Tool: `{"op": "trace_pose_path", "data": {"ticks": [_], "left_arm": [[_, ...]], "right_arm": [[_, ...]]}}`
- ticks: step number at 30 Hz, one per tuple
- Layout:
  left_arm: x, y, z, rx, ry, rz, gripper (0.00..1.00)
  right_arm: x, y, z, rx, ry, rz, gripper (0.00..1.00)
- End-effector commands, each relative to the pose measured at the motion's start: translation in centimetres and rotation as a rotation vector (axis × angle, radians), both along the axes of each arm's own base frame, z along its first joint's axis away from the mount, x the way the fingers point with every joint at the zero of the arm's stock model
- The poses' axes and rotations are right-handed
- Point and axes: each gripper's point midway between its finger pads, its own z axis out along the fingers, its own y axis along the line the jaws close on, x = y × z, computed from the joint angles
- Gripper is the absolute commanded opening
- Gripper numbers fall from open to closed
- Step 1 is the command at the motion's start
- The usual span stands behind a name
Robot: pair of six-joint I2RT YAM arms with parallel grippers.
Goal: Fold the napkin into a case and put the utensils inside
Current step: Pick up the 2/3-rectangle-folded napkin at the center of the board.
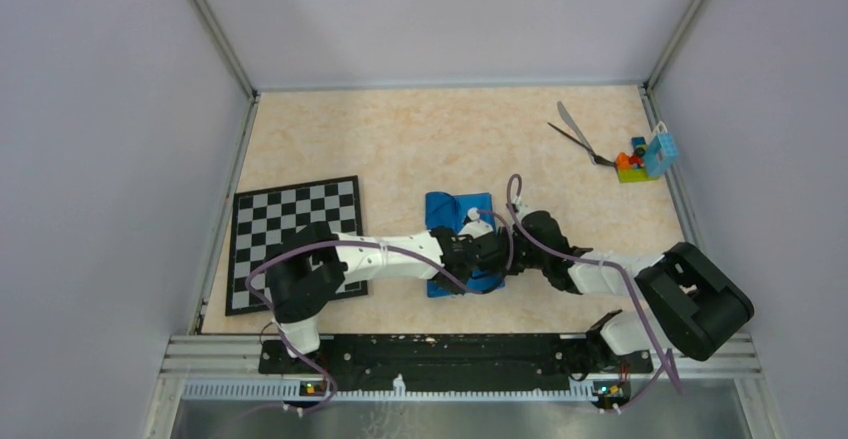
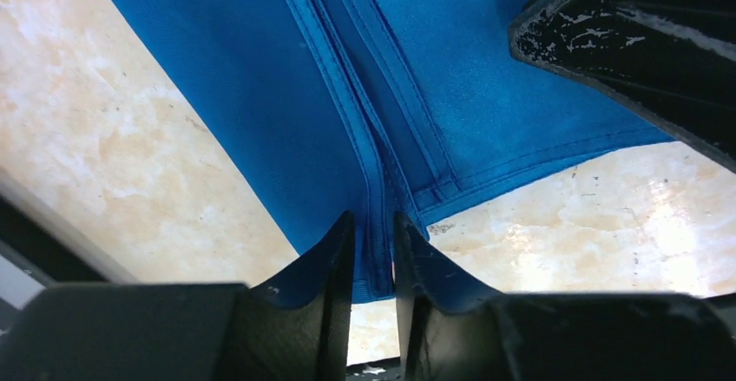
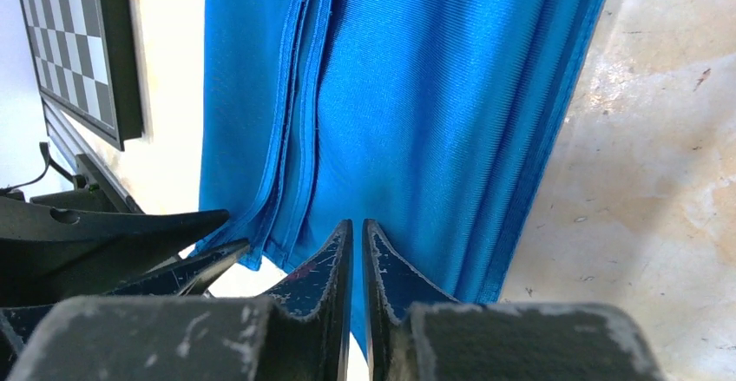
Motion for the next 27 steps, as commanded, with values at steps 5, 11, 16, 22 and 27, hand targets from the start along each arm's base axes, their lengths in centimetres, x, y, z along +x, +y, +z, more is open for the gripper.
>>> {"op": "trace_pose_path", "data": {"ticks": [5,11,16,22,27], "left_arm": [[0.8,-1.3,1.2,-0.003,-0.071,0.004,0.09],[0.7,-3.4,0.6,-0.085,-0.046,-0.01,0.1],[0.7,-3.9,-0.7,-0.104,-0.017,-0.008,0.1],[-0.2,-3.2,-1.8,-0.125,0.027,-0.01,0.18],[-0.6,-4.4,1.1,-0.255,0.024,-0.034,0.49]], "right_arm": [[0.9,0.6,1.0,0.029,-0.049,0.017,0.06],[0.8,0.7,0.8,0.033,-0.041,0.016,0.05],[0.6,0.7,0.6,0.037,-0.032,0.02,0.05],[0.5,0.7,0.9,0.038,-0.033,0.019,0.05],[0.9,0.8,1.5,0.035,-0.047,0.021,0.08]]}}
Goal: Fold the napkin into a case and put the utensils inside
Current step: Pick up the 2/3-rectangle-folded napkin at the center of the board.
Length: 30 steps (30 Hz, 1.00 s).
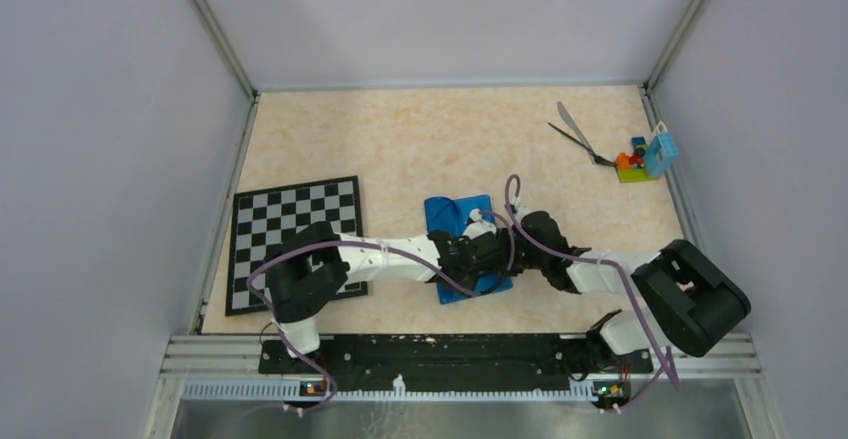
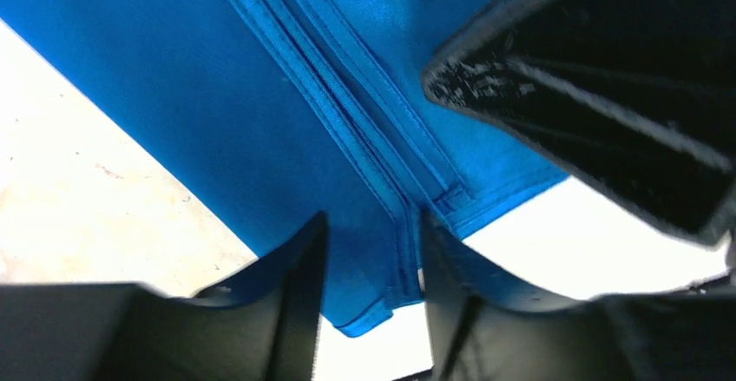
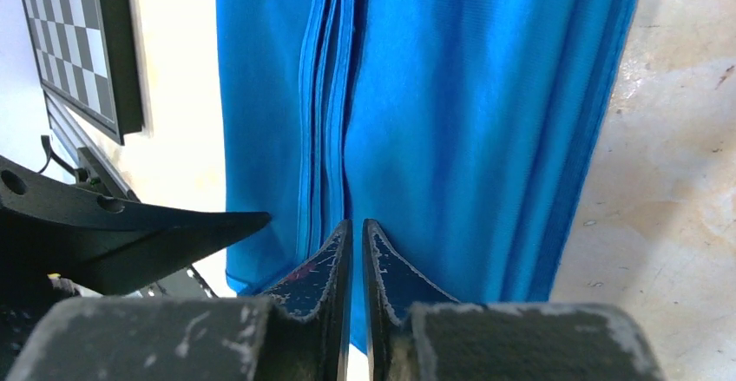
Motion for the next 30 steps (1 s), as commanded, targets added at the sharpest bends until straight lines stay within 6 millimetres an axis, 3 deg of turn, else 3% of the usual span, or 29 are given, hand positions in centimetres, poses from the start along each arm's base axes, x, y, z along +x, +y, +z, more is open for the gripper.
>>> {"op": "trace_pose_path", "data": {"ticks": [1,3,5,8,13,14,16,17,20,24,27,30], "left_arm": [[-0.7,-2.0,3.7,-0.19,0.008,-0.031,0.54],[-0.5,-2.2,6.1,-0.274,-0.011,-0.027,0.62],[-0.2,-1.7,8.6,-0.363,-0.028,-0.014,0.63],[0.4,-0.1,10.2,-0.492,-0.014,0.029,0.52],[0.8,2.2,9.4,-0.684,0.071,0.078,0.2],[0.7,2.3,9.1,-0.711,0.082,0.076,0.15],[0.4,2.3,8.1,-0.731,0.117,0.082,0.07],[0.2,2.3,7.5,-0.734,0.14,0.086,0.04],[-0.3,2.5,5.7,-0.722,0.184,0.108,0.02],[-0.9,2.6,4.3,-0.727,0.224,0.115,0.01],[-1.5,2.6,3.0,-0.716,0.268,0.115,0.01],[-2.1,2.6,1.6,-0.688,0.314,0.121,0.0]], "right_arm": [[1.2,0.6,2.0,0.027,-0.064,0.006,0.1],[1.5,0.7,2.6,0.032,-0.074,0.011,0.14],[1.8,0.9,3.3,0.04,-0.085,0.019,0.19],[2.1,1.4,4.4,0.054,-0.101,0.037,0.25],[3.4,2.3,7.0,0.073,-0.161,0.058,0.3],[3.7,2.7,7.6,0.09,-0.177,0.071,0.29],[4.1,4.0,8.5,0.142,-0.19,0.116,0.17],[4.1,5.2,9.4,0.192,-0.192,0.163,0.13],[4.1,8.0,9.7,0.301,-0.147,0.275,0.04],[3.7,10.8,8.5,0.405,-0.07,0.372,0.0],[3.4,12.1,7.8,0.463,-0.03,0.404,0.0],[3.6,12.5,5.9,0.474,0.015,0.385,0.0]]}}
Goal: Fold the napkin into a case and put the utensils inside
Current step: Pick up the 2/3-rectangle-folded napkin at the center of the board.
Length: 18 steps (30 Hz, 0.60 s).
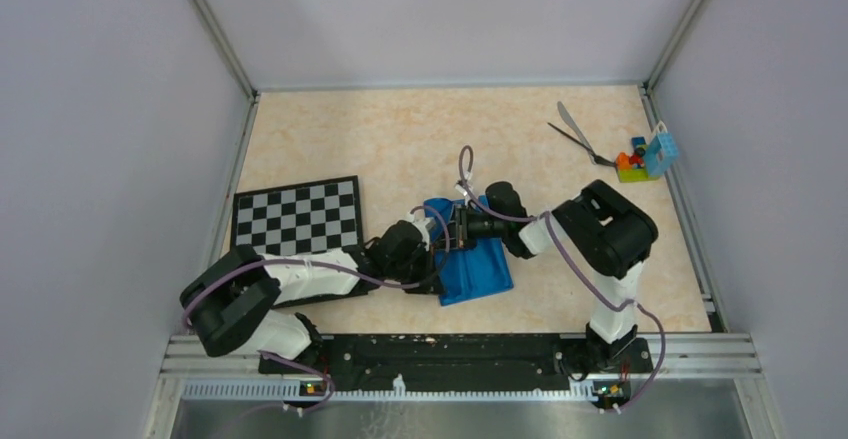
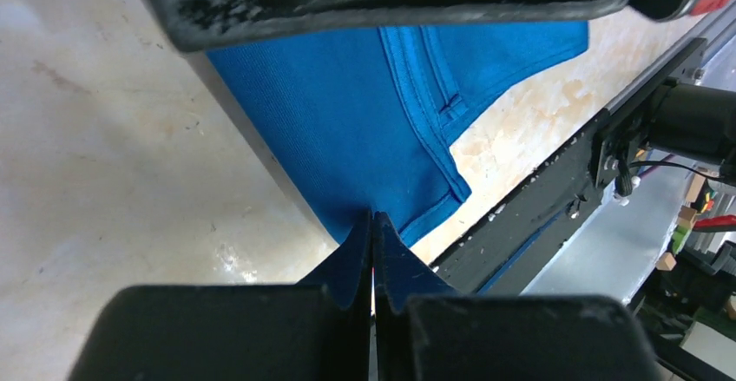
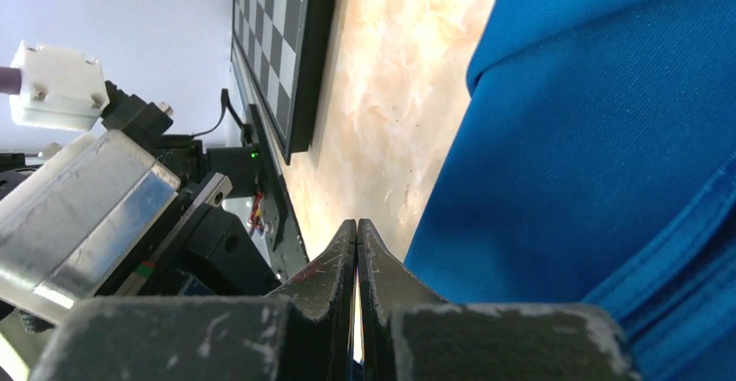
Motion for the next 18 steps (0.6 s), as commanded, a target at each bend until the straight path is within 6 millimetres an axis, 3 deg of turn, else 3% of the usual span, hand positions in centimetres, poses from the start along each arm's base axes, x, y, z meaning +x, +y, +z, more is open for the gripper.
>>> {"op": "trace_pose_path", "data": {"ticks": [1,7,10,13,16,18], "left_arm": [[-0.4,-1.0,-0.6,-0.043,0.039,-0.025,0.0],[-0.7,0.5,-2.6,0.077,0.067,-0.03,0.02],[-0.9,1.3,-2.9,0.121,0.067,-0.04,0.03],[-0.2,1.6,-2.1,0.158,0.026,-0.049,0.06],[1.0,1.4,0.4,0.161,-0.05,-0.056,0.15],[1.6,1.0,2.5,0.14,-0.101,-0.066,0.24]], "right_arm": [[0.4,2.0,1.5,0.131,-0.036,0.053,0.0],[2.6,1.2,-3.7,-0.065,-0.055,-0.032,0.0],[3.2,1.0,-4.9,-0.095,-0.044,-0.039,0.0],[3.2,1.3,-2.5,-0.063,-0.051,-0.014,0.02],[3.0,0.3,2.5,-0.07,-0.13,-0.004,0.2],[2.9,-1.7,4.7,-0.123,-0.17,-0.038,0.34]]}}
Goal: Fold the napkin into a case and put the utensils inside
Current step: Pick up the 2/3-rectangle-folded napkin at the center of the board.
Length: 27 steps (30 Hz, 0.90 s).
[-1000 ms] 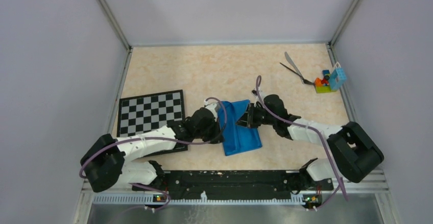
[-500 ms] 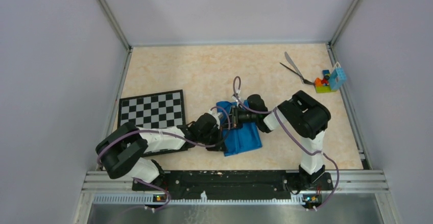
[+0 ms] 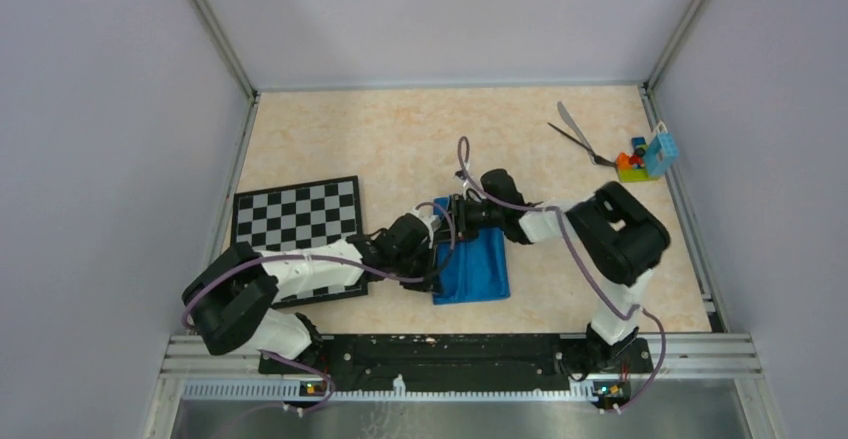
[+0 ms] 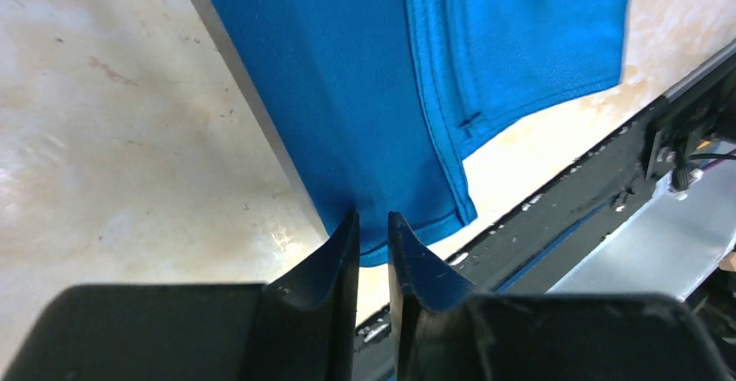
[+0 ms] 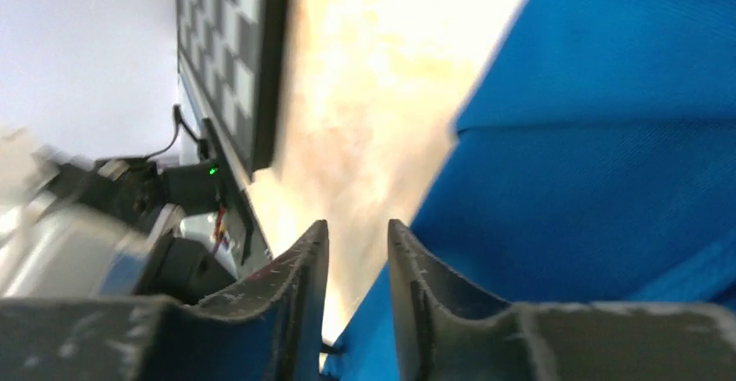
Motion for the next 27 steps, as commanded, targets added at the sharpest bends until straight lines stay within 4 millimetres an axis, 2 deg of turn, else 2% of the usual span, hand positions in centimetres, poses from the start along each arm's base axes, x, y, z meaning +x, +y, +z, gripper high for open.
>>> {"op": "trace_pose_path", "data": {"ticks": [1,3,5,7,9,11,13,15,19,23,27], "left_arm": [[1.9,0.0,4.6,0.001,-0.147,-0.03,0.31],[2.5,-0.5,6.4,-0.027,-0.186,-0.039,0.42],[2.5,-1.6,8.3,-0.081,-0.199,-0.07,0.56],[2.3,-2.9,9.6,-0.118,-0.211,-0.1,0.67],[1.9,-4.7,10.5,-0.126,-0.234,-0.127,0.74],[1.9,-6.5,10.5,-0.079,-0.242,-0.095,0.82],[1.8,-8.6,9.8,-0.009,-0.258,-0.056,0.87],[1.8,-9.9,7.1,0.142,-0.231,-0.001,0.85],[1.6,-12.5,4.3,0.361,-0.253,0.048,0.74],[1.4,-13.9,2.5,0.514,-0.288,0.061,0.69],[0.9,-14.1,1.1,0.579,-0.303,0.062,0.63]], "right_arm": [[0.9,-3.4,7.6,-0.05,-0.184,-0.042,0.39],[0.7,-6.8,7.4,-0.106,-0.158,-0.118,0.47],[0.2,-10.4,6.1,-0.172,-0.11,-0.203,0.52],[-0.7,-13.7,4.8,-0.213,-0.061,-0.286,0.55],[-1.3,-16.4,4.0,-0.214,-0.032,-0.384,0.55],[-1.9,-18.6,3.2,-0.242,-0.018,-0.474,0.56],[-1.4,-21.6,2.1,-0.359,-0.024,-0.623,0.58],[-1.3,-24.0,1.6,-0.463,-0.028,-0.727,0.6],[-1.3,-27.6,1.3,-0.571,-0.037,-0.874,0.69],[-1.0,-29.5,2.2,-0.543,-0.043,-0.953,0.7],[-0.5,-30.2,3.0,-0.492,-0.044,-0.979,0.7]]}}
